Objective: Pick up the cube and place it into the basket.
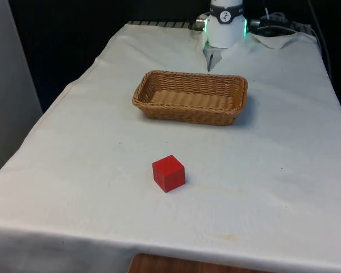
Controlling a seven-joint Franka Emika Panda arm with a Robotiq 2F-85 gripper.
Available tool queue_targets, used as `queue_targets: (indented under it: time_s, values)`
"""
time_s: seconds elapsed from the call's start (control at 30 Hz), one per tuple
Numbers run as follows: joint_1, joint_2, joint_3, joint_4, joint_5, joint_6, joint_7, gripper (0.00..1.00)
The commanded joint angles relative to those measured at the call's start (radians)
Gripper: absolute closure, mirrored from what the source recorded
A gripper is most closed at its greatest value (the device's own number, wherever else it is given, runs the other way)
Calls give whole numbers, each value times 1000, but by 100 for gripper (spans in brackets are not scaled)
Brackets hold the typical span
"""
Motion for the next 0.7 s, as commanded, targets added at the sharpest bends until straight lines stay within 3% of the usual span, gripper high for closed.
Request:
queue_targets:
  time_s: [0.0,0.67]
  values:
    - [0,10,0,12,2,-1,-1,0]
    - [-5,130,-1,142,9,-8,-12,0]
